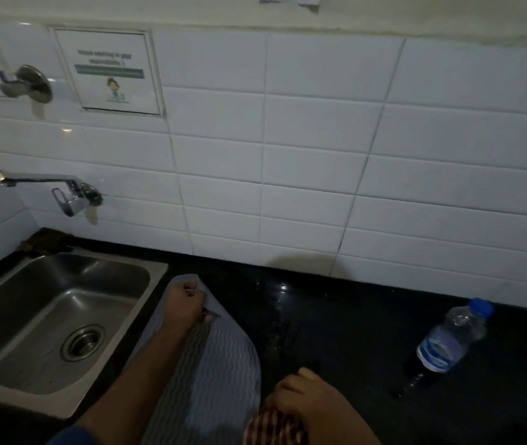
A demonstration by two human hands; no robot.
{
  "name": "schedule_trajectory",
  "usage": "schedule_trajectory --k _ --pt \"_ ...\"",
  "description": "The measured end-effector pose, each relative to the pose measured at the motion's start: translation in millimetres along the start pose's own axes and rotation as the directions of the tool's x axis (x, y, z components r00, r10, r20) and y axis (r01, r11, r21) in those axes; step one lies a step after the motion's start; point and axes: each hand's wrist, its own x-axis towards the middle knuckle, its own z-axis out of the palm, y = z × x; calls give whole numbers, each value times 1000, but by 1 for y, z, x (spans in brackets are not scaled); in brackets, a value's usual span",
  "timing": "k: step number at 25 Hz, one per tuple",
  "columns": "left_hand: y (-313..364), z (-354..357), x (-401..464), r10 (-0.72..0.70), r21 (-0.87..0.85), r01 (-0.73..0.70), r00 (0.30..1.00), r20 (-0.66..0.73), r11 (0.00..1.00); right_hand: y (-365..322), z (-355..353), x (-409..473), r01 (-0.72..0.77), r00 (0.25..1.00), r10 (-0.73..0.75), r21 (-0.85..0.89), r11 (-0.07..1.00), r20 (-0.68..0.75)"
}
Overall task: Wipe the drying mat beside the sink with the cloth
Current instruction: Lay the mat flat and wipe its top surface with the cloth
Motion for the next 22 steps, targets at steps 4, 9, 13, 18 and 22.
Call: schedule_trajectory --k 4,9,13,18,22 --pt "14 28 4 -38 -41 41 996 84 998 -4 -2 -19 -73 997 72 35 997 12" --pt "19 46 15 146 9 -147 988 57 989 -6 -22 -26 -213 966 191 116 970 177" --pt "-20 80 66 79 44 -93 964 255 995 -4 -23 -22 -179 969 175 4 984 173" --pt "-13 52 36 27 14 -32 967 252 999 -2 -25 -17 -290 951 267 147 946 156" --pt "-37 -17 -18 25 66 -34 989 145 997 -13 -25 15 -437 879 474 471 766 45"
